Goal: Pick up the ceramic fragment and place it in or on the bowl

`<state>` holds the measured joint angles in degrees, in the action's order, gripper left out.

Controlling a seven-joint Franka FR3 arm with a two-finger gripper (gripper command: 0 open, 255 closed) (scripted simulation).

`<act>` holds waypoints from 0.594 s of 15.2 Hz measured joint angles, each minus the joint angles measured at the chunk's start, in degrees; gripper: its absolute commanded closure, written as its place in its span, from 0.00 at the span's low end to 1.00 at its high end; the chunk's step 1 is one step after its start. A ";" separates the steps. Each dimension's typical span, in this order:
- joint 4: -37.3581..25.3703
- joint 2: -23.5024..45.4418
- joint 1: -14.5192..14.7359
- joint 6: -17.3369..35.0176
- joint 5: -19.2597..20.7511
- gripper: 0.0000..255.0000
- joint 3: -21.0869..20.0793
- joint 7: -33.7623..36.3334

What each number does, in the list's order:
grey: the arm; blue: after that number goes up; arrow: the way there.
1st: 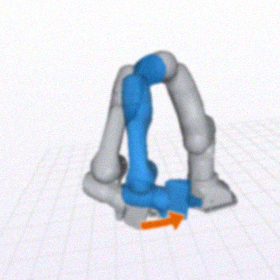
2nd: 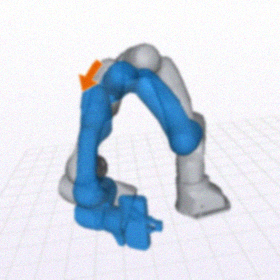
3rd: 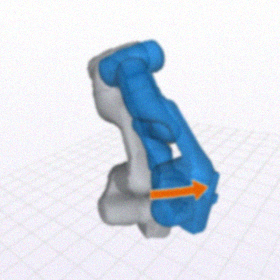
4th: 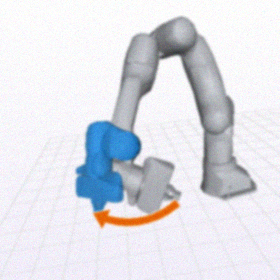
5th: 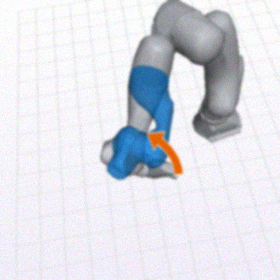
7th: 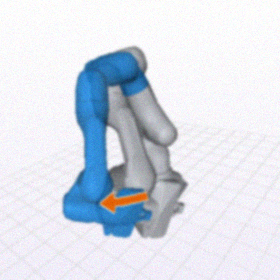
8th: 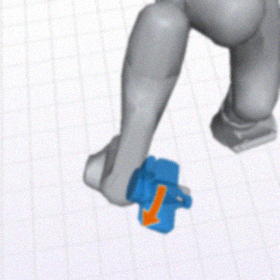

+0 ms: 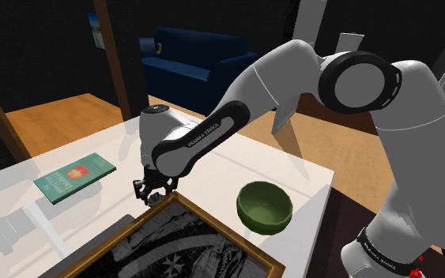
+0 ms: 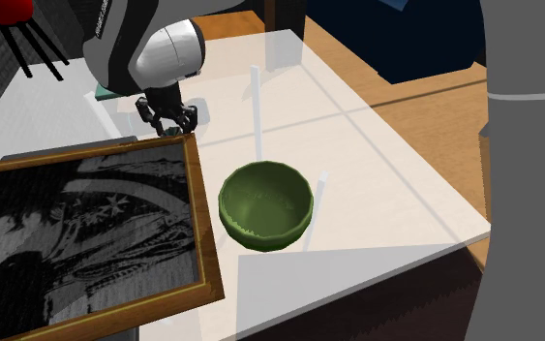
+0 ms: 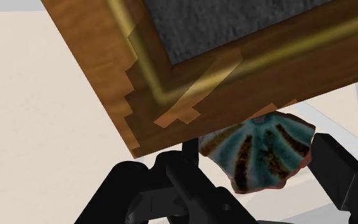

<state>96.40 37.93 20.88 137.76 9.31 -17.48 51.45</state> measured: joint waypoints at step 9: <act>-0.24 -2.26 -0.41 -2.48 -0.69 1.00 -0.59 -0.28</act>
<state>96.17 35.67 20.47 135.28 8.62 -18.07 51.17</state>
